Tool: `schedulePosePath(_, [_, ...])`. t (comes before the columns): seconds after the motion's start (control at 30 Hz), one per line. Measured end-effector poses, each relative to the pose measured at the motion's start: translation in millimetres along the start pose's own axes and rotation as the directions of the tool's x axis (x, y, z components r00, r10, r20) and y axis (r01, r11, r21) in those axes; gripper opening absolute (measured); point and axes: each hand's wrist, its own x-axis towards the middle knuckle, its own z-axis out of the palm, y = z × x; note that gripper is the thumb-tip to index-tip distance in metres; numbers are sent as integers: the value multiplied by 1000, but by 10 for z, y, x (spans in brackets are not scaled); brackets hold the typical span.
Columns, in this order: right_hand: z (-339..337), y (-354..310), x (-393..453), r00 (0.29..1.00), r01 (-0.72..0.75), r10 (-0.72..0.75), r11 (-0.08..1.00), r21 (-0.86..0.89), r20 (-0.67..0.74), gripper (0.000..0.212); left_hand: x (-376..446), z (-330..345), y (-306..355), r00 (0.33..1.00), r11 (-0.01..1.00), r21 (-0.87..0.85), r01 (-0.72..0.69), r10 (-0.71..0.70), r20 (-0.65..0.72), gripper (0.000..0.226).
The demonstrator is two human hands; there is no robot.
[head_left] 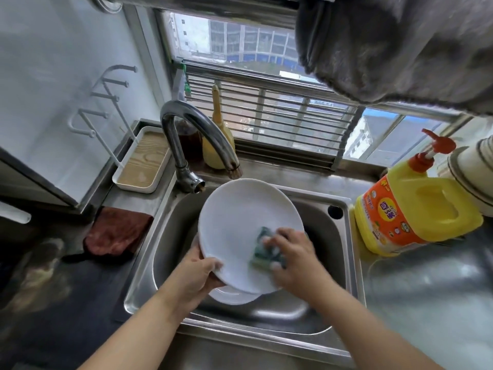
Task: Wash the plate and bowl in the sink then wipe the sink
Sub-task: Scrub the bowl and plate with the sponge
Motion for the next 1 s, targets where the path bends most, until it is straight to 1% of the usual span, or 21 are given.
schedulePosePath(0.07, [-126,199,179,980,-185,177,979,-81,-95,40,-15,5,-75,999,998,63,23,-25,29,65])
schedulePosePath(0.1, [-146,203,317,965,-244,234,967,-70,-122,43,-19,49,-104,998,995,97,28,-33,46,65])
schedulePosePath(0.13, [-133,139,458,955,-265,258,964,-25,-149,46,-22,106,-113,998,992,124,24,-31,59,64])
schedulePosePath(0.2, [-66,-167,674,959,-226,233,972,63,-160,50,0,205,-81,998,992,128,4,-13,67,63])
schedulePosePath(0.23, [-2,-327,686,975,-169,179,982,85,-129,50,13,223,-42,998,995,103,-2,-4,62,63])
schedulePosePath(0.3, [132,-497,501,1000,-9,9,996,89,-6,47,30,192,55,999,999,34,-13,11,49,60])
schedulePosePath(0.33, [150,-477,338,996,63,-67,995,73,58,45,35,147,98,999,1000,9,-16,15,41,59])
schedulePosePath(0.37, [142,-381,167,989,99,-104,994,55,101,43,31,98,130,1000,1000,0,-17,17,25,57])
schedulePosePath(0.4, [105,-220,27,988,95,-98,995,36,117,42,27,48,141,1000,1000,8,-15,15,4,56])
schedulePosePath(0.43, [43,-34,-53,992,70,-70,998,4,102,41,23,6,138,1000,1000,27,-11,11,-17,57])
schedulePosePath(0.53, [-152,354,53,990,-138,138,981,-133,-14,40,19,7,79,1000,994,107,7,-7,-2,63])
schedulePosePath(0.6, [-135,265,276,966,-249,244,966,-63,-81,43,49,106,40,1000,990,140,4,-7,23,64])
schedulePosePath(0.63, [-97,118,380,960,-260,259,966,2,-106,45,75,160,35,1000,990,139,-3,0,27,62])
schedulePosePath(0.67, [-45,-67,435,963,-241,248,968,73,-101,47,95,205,45,1000,991,131,-12,9,30,61])
schedulePosePath(0.7, [28,-222,403,980,-179,189,976,120,-70,47,114,227,60,999,993,114,-21,17,35,59])
schedulePosePath(0.77, [154,-377,130,999,-36,30,991,130,41,47,149,205,99,998,997,71,-40,36,49,58])
schedulePosePath(0.83, [133,-217,-218,995,31,-41,994,101,93,45,137,133,138,999,996,77,-40,38,27,57])
schedulePosePath(0.87, [81,-19,-306,996,35,-39,998,51,83,44,127,89,147,999,994,101,-31,30,16,57])
schedulePosePath(0.9, [8,172,-340,998,-2,3,1000,-14,56,43,121,59,147,1000,991,130,-21,19,19,58])
schedulePosePath(0.97, [-109,408,-282,987,-160,161,980,-116,0,41,112,61,138,999,987,160,-4,-3,38,58])
schedulePosePath(1.0, [-124,411,-213,975,-221,217,968,-116,-42,40,122,91,146,999,988,154,-1,-4,34,57])
